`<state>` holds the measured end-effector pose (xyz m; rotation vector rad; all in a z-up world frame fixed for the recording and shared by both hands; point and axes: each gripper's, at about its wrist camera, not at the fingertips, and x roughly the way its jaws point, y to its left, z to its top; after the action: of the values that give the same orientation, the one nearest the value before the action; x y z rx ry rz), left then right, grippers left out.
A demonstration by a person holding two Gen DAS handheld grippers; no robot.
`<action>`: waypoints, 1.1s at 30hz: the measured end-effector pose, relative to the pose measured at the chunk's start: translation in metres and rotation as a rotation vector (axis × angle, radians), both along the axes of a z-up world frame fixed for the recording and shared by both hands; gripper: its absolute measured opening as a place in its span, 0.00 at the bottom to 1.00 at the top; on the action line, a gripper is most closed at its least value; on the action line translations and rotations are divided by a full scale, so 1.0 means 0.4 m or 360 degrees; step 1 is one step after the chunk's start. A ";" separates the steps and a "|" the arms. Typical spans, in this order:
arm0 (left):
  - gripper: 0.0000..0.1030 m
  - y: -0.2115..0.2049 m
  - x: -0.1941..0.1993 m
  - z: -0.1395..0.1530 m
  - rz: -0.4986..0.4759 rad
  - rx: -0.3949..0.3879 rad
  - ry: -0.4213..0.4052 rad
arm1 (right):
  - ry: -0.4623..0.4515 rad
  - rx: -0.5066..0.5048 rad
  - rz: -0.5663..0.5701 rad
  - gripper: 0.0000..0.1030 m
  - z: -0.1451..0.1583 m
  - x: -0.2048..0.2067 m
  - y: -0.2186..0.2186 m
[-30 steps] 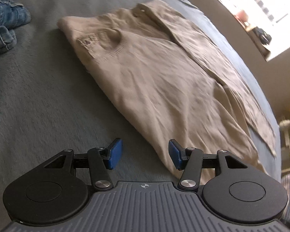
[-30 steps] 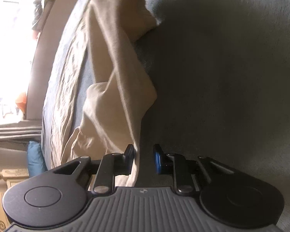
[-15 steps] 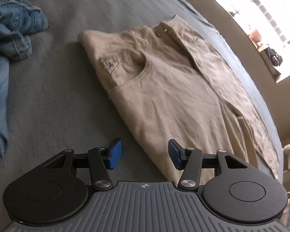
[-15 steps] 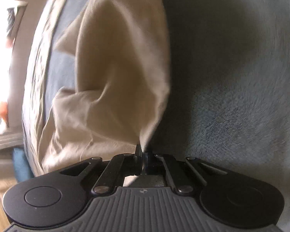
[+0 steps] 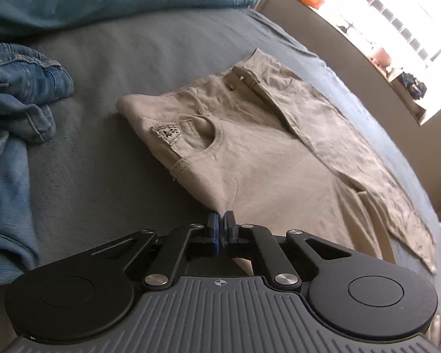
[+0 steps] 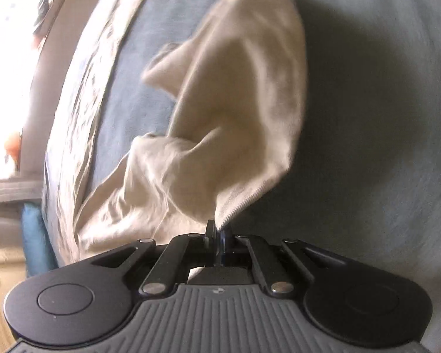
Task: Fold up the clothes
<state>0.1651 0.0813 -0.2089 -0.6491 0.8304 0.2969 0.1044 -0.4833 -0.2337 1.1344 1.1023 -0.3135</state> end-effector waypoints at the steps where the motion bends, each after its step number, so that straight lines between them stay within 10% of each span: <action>1: 0.01 -0.003 0.004 -0.009 -0.0011 0.0021 0.0026 | 0.0027 -0.0008 0.0025 0.01 -0.006 0.002 0.000; 8: 0.08 -0.009 0.030 -0.069 -0.0114 0.0116 0.0151 | 0.0146 0.0020 0.0048 0.02 -0.109 -0.004 -0.008; 12: 0.20 0.007 0.001 -0.057 -0.0112 0.0099 0.0184 | 0.0165 0.0055 0.0013 0.32 -0.075 -0.040 -0.034; 23: 0.21 -0.160 -0.035 0.043 -0.0390 0.0353 -0.0010 | -0.0062 -0.0644 0.0062 0.40 0.163 -0.077 -0.254; 33: 0.21 -0.362 0.061 -0.042 -0.0768 0.0450 0.0050 | -0.0078 -0.0281 -0.0203 0.43 -0.029 0.184 -0.448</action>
<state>0.1896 -0.0634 -0.2259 -0.1686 0.9270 -0.0164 0.1779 -0.6625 -0.2451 1.0514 0.9417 -0.4714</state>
